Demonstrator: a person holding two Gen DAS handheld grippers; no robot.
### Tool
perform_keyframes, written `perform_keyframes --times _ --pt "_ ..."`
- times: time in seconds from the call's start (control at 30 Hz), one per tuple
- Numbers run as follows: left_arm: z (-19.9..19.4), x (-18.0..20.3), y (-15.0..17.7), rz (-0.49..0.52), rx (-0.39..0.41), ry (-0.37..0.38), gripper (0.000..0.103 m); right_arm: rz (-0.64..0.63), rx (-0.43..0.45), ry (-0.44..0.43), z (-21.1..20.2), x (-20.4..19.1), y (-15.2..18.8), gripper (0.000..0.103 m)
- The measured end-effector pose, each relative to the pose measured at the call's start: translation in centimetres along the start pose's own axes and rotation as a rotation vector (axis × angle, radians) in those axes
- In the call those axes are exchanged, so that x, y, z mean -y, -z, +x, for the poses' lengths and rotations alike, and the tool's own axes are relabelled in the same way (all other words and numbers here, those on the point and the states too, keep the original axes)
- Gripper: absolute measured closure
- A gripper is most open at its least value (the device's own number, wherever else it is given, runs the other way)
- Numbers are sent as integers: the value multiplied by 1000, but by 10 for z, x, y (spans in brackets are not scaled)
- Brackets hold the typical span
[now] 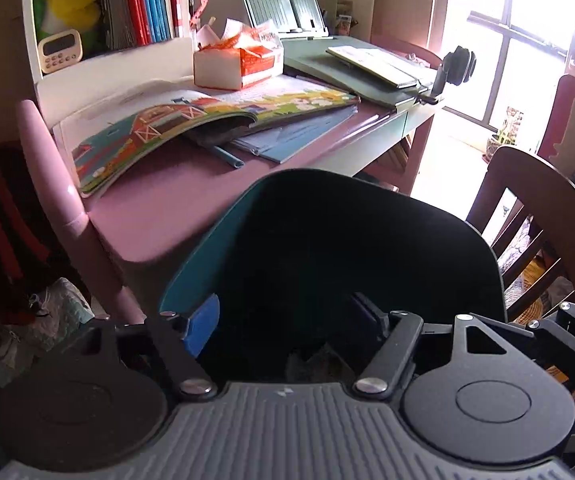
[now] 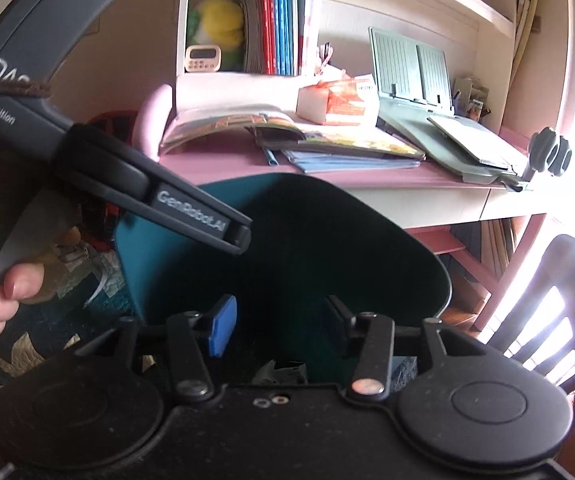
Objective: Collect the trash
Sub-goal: 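Move both tools back down toward the trash under the bench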
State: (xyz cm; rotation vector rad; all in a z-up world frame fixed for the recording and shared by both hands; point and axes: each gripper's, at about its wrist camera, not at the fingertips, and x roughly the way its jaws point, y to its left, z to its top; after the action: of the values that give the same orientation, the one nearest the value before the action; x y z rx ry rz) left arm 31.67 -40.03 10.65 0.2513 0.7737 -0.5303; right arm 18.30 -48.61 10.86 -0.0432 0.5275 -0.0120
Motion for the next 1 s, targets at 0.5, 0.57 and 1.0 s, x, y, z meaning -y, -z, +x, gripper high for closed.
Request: perform_keyframes --times 0.5,0.57,1.0 --pt "-104 -44 39 -34 89 -57 32 -12 62 -97 -62 -49 -13 44" --pt "-117 -54 49 -50 94 -67 32 -24 66 -113 -67 -61 -14 44" --pt "-190 -147 140 -176 82 -170 32 -123 60 -307 -74 -171 -8 43"
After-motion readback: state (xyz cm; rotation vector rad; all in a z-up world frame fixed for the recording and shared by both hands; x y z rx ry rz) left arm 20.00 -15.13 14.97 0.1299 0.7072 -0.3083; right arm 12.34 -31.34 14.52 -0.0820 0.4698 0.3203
